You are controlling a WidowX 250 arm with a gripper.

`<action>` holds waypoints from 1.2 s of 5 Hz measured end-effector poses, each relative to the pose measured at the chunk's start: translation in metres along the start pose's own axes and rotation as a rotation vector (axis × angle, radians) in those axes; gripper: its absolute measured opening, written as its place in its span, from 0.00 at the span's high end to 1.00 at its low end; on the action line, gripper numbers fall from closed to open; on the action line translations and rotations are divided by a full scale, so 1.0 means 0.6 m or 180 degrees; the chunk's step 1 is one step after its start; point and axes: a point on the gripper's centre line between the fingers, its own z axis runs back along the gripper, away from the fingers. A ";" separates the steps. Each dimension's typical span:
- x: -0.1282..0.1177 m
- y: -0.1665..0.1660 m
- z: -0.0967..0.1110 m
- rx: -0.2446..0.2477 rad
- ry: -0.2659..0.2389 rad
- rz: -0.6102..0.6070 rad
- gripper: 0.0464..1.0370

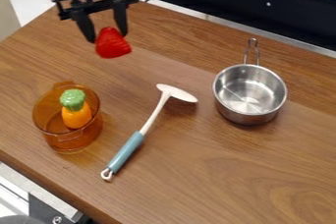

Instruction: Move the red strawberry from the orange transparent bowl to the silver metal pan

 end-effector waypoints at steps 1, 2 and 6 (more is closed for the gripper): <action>-0.001 -0.026 -0.014 -0.0236 -0.0099 0.0005 0.41; -0.012 -0.056 -0.033 -0.0406 -0.0194 0.0021 0.41; -0.129 -0.250 -0.069 -0.0604 -0.0451 -0.0307 0.41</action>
